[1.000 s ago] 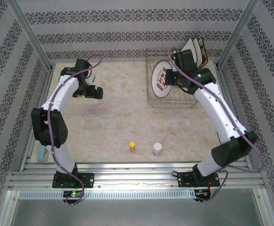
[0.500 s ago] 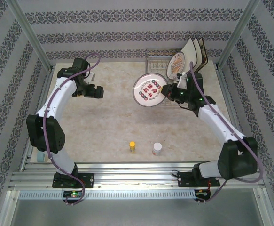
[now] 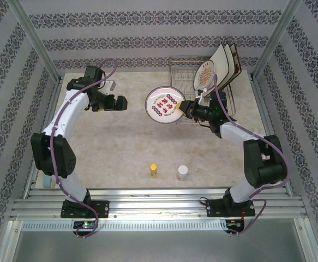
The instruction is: Unload the plates from the dish rack
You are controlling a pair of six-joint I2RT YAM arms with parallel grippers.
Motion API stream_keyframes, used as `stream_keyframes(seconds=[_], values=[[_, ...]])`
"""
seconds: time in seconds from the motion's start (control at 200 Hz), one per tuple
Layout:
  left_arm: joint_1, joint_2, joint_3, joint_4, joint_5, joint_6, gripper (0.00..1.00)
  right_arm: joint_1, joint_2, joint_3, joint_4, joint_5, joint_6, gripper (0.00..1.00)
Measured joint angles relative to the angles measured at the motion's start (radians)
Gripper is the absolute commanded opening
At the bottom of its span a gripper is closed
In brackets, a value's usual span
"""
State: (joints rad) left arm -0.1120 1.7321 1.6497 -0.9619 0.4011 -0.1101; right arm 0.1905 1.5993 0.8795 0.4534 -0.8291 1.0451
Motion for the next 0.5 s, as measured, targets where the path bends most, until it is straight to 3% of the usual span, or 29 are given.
stream_keyframes(seconds=[0.3,0.5], values=[[0.000,-0.026,-0.137,0.372,0.400,-0.244,1.00,0.019,0.070,0.049,0.015,-0.003,0.004,0.00],[-0.016,-0.026,-0.221,0.570,0.511,-0.390,0.97,0.060,0.097,0.129,0.015,-0.003,0.006,0.00]])
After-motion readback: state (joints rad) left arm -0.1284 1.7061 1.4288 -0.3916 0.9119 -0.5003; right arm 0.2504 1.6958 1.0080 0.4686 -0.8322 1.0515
